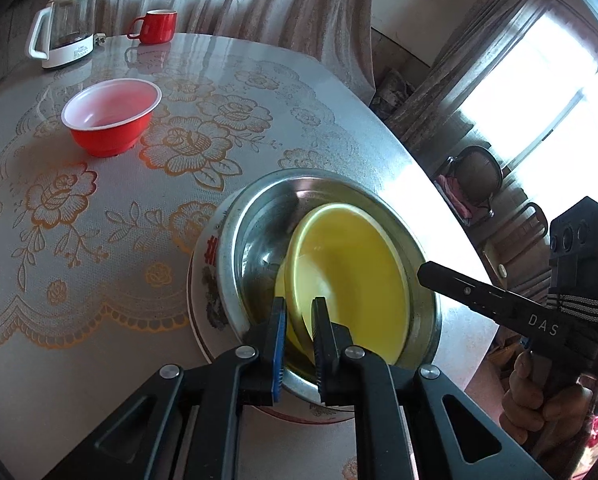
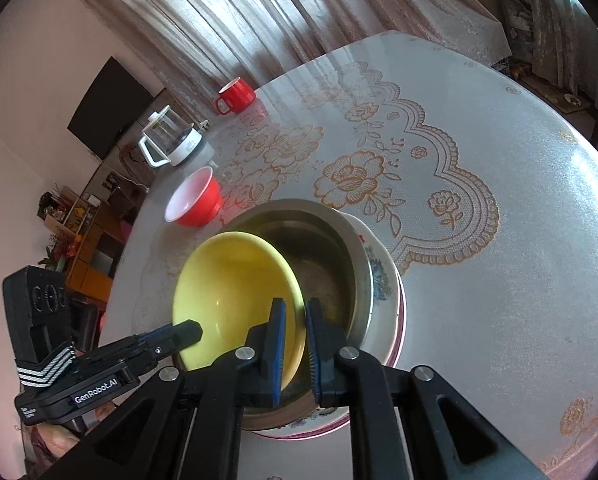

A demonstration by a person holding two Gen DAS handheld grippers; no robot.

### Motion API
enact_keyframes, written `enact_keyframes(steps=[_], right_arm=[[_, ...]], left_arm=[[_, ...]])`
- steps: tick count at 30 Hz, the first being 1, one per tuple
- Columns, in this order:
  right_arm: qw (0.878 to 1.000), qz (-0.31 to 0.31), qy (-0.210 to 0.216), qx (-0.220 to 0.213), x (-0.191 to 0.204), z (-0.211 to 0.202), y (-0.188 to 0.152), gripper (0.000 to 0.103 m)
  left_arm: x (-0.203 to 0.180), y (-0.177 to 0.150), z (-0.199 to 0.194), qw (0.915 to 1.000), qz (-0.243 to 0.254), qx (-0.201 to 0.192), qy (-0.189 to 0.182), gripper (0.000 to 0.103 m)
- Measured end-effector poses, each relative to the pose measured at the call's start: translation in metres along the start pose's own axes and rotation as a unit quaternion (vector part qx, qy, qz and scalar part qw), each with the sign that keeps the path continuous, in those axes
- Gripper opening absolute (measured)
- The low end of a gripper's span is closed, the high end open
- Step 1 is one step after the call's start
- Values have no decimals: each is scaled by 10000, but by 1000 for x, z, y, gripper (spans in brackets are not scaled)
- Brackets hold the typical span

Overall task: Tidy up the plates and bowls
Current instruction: 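Lower the yellow bowl into the steel bowl with both grippers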

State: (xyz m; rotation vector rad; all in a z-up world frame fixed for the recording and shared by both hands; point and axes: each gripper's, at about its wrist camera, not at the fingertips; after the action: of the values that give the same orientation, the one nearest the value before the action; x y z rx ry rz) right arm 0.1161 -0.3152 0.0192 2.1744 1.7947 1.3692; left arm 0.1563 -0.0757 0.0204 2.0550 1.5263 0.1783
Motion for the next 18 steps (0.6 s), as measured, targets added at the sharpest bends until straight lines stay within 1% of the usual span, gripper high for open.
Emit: enact_keyframes(steps=[3,6,13,15,17,18], right_arm=[[10000,-73,-32,-15,2,1,-2,10],[9994,-252,-229,-72,6,0,-3,12],[9991,-346,-242,45,10,9,-8,12],[9987,-375,-336,79,10,13,-9,12],[9983,-410,-409,94,10,15,-11,12],[9983,-400,-415,103,10,16,-12,12]], left_arm=[[-3,-1,0,9998,111,-86,143,14],[-6,-3,0,9992,240,-197,241,14],[-15,-5,1,9973,377,-323,546,14],[-16,-5,1,9972,375,-340,553,17],[-17,-6,-1,9967,387,-398,590,23],[-17,-6,-2,9963,394,-432,623,23]])
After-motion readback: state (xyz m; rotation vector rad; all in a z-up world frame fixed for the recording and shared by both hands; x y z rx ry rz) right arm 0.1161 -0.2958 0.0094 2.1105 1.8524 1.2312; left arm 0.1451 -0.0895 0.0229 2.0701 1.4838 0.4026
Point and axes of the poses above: each gripper's, at about its wrist camera, not at the fingertips, and z roughly the way its jaws point, x to its left, y to its top, and after that the axes turned 11 degrees about y, right-handed
